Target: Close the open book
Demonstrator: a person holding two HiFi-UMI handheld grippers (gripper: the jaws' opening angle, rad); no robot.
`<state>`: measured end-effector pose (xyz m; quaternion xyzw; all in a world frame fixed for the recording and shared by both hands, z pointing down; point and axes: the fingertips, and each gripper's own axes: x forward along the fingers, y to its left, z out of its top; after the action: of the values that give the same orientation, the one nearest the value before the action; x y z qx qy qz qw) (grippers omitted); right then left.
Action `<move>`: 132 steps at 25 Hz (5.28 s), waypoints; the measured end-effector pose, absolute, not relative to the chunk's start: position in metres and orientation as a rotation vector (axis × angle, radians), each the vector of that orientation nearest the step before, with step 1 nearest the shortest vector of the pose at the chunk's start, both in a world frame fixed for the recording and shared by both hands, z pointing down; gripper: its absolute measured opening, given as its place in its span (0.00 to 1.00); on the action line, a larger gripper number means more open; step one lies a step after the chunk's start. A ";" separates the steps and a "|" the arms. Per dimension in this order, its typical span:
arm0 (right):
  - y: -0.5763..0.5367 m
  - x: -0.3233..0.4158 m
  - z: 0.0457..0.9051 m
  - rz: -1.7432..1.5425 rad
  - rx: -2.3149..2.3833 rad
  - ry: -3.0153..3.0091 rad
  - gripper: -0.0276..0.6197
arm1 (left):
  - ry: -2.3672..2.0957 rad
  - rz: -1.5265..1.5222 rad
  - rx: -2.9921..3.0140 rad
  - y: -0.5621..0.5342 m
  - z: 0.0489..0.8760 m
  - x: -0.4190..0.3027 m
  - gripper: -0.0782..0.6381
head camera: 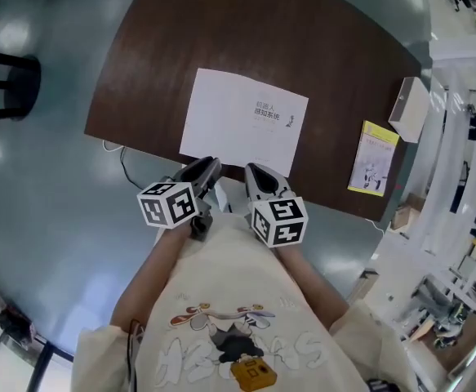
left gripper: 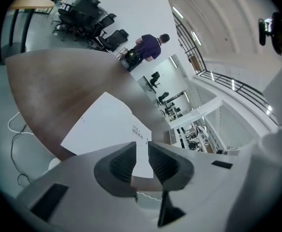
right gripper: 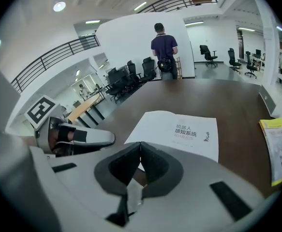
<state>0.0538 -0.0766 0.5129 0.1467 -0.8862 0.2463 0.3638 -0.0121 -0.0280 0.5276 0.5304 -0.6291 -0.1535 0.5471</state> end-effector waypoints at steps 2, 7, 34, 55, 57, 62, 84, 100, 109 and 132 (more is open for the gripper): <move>-0.075 0.051 0.516 0.615 0.340 -2.273 0.05 | -1.502 -0.430 1.215 -0.024 0.532 -0.016 0.22; -0.065 0.043 0.520 0.553 0.241 -2.254 0.05 | -1.495 -0.654 1.108 -0.010 0.544 -0.023 0.31; -0.042 0.034 0.503 0.351 0.094 -2.186 0.05 | -1.451 -1.214 0.692 0.028 0.628 -0.066 0.47; -0.035 0.023 0.511 0.456 0.156 -2.217 0.05 | -1.625 -0.702 0.985 0.021 0.598 -0.053 0.12; -0.035 0.022 0.511 0.481 0.168 -2.224 0.05 | -1.639 -0.612 1.059 0.017 0.590 -0.048 0.12; -0.041 0.020 0.509 0.586 0.212 -2.210 0.09 | -1.679 -0.375 1.277 -0.001 0.565 -0.031 0.12; -0.094 0.055 0.518 0.898 0.573 -2.027 0.37 | -1.519 0.273 1.842 -0.074 0.549 0.069 0.12; -0.109 0.107 0.531 0.961 0.731 -1.939 0.05 | -1.296 0.273 1.884 -0.078 0.558 0.085 0.27; -0.112 0.147 0.562 0.776 0.761 -1.905 0.05 | -1.352 0.218 1.710 -0.063 0.553 0.061 0.19; -0.141 0.226 0.616 0.846 0.986 -1.753 0.16 | -1.359 0.195 1.576 -0.054 0.555 0.062 0.12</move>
<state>0.2265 -0.1414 0.6156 0.4010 -0.7125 0.3440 0.4617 0.0622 -0.0544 0.5554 0.6522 -0.5625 0.0808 0.5017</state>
